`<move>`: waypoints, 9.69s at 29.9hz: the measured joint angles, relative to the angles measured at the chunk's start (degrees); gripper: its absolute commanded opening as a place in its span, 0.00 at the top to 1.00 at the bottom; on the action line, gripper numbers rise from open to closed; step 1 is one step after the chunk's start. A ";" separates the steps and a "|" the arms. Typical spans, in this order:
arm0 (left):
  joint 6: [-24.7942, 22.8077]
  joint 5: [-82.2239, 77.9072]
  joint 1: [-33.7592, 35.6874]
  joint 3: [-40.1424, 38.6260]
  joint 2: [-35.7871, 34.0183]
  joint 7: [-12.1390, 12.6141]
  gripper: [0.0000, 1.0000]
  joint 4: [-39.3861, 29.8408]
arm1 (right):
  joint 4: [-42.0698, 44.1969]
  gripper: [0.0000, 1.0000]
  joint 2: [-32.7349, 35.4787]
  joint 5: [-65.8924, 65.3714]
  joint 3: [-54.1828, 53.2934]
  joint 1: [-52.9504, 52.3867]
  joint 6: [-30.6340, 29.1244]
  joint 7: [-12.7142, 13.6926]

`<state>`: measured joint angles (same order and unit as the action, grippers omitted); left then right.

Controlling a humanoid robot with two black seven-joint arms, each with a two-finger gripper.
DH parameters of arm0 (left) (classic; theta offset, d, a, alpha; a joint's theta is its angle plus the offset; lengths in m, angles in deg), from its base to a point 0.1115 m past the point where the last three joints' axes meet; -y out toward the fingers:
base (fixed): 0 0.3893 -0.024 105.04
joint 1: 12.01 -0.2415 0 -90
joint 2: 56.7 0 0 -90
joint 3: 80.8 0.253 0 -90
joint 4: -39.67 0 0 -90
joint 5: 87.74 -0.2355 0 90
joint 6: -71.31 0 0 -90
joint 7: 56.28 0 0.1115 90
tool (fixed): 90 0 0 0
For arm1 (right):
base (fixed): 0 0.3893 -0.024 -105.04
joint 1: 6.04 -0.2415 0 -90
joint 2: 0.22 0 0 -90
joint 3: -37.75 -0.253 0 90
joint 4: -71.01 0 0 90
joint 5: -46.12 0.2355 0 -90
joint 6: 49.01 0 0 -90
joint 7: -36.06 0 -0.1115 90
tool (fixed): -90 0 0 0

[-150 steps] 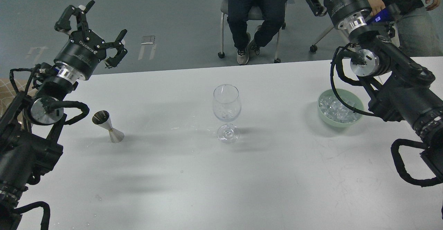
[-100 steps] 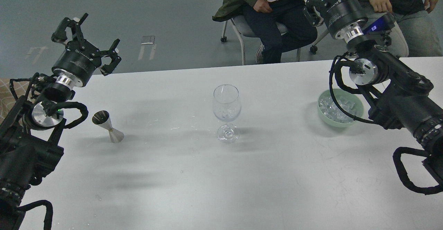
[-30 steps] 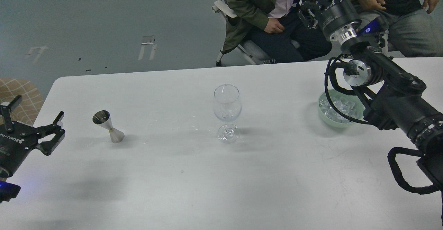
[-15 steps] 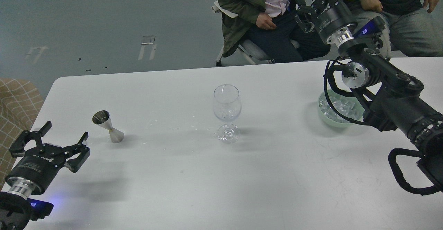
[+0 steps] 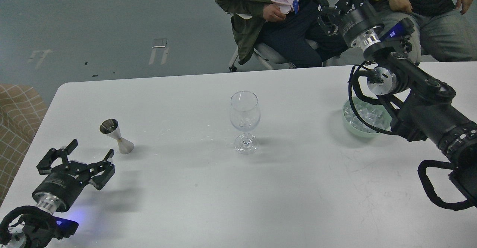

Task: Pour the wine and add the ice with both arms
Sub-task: 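Lower the left gripper toward the metal jigger cup, then grasp the metal jigger with the left gripper and lift it, then carry the jigger with the left gripper over the wine glass, then tilt the jigger with the left gripper to pour into the glass, then bring the jigger back upright with the left gripper toward its spot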

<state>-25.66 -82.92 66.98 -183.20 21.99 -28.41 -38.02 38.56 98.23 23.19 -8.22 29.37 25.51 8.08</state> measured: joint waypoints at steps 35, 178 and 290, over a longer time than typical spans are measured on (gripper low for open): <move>-0.16 -3.68 13.63 4.81 1.10 -4.16 0.04 15.27 | -0.08 0.00 -0.01 -0.02 0.09 0.23 0.10 -0.02; 27.71 -19.87 36.82 41.14 -4.24 0.14 1.00 -13.71 | -0.25 0.00 -0.20 -0.01 2.11 0.34 -0.08 -0.02; 19.28 -43.88 39.37 37.02 -3.15 0.14 1.00 -19.77 | 0.68 0.00 -1.20 0.08 2.11 0.08 -0.13 -0.02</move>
<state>-6.38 -126.81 106.35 -146.18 18.84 -28.27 -57.79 39.25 97.03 23.27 -6.11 29.45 25.39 8.06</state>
